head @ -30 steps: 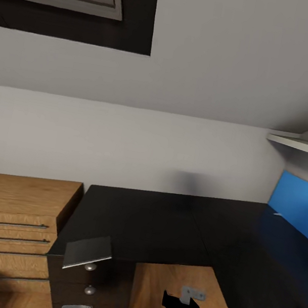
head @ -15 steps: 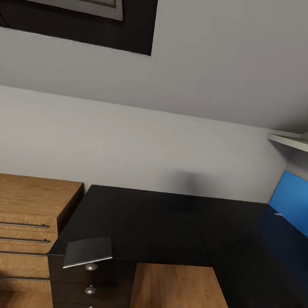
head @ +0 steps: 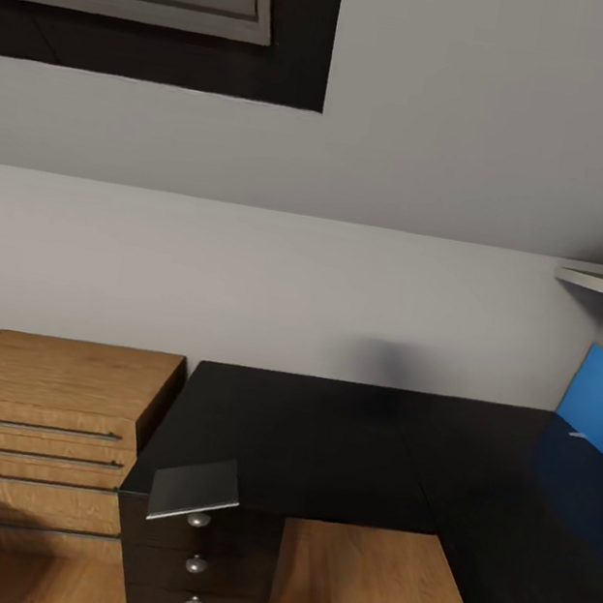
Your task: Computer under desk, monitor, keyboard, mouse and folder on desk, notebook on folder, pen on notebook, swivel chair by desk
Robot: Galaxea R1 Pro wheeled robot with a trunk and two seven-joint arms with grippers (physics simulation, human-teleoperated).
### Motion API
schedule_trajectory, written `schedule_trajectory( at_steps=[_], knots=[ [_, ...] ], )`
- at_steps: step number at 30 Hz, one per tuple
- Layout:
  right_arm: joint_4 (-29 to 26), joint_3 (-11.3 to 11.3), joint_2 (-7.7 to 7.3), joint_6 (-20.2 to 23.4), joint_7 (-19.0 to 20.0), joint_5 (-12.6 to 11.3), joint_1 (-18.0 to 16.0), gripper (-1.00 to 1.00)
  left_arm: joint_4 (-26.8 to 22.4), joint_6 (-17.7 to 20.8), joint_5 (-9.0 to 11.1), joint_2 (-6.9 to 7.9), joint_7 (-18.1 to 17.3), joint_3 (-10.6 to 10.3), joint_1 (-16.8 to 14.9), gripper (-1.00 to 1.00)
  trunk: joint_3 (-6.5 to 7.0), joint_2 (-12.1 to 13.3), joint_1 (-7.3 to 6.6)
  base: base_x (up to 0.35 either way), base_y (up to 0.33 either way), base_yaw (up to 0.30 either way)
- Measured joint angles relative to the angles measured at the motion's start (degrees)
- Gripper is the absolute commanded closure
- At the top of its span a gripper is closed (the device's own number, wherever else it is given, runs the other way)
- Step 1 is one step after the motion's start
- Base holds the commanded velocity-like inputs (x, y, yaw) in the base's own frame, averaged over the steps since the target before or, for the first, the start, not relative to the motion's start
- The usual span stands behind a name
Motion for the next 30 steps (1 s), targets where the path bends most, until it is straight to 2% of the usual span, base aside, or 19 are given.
schedule_trajectory(
  at_steps=[3,10,30],
  knots=[
    [0.84,0.00,0.04,-0.79,-0.05,-0.06,0.00,-1.00,0.00,0.00,0.00,0.11,0.04,0.13,0.00,-1.00,-0.11,0.00,0.00,0.000,0.000,0.258],
    [7.52,-0.07,0.32,-8.50,-0.05,-0.23,-0.13,-1.00,1.02,-0.02,0.05,0.00,0.05,0.12,0.00,-1.00,-0.42,0.00,0.00,0.000,0.000,0.242],
    [8.77,-0.07,0.63,-9.52,-0.10,-0.15,-0.18,-1.00,1.67,-0.03,-0.07,-0.19,0.05,-0.10,-0.01,-1.00,-1.74,0.00,0.00,0.000,0.000,0.209]
  ],
)
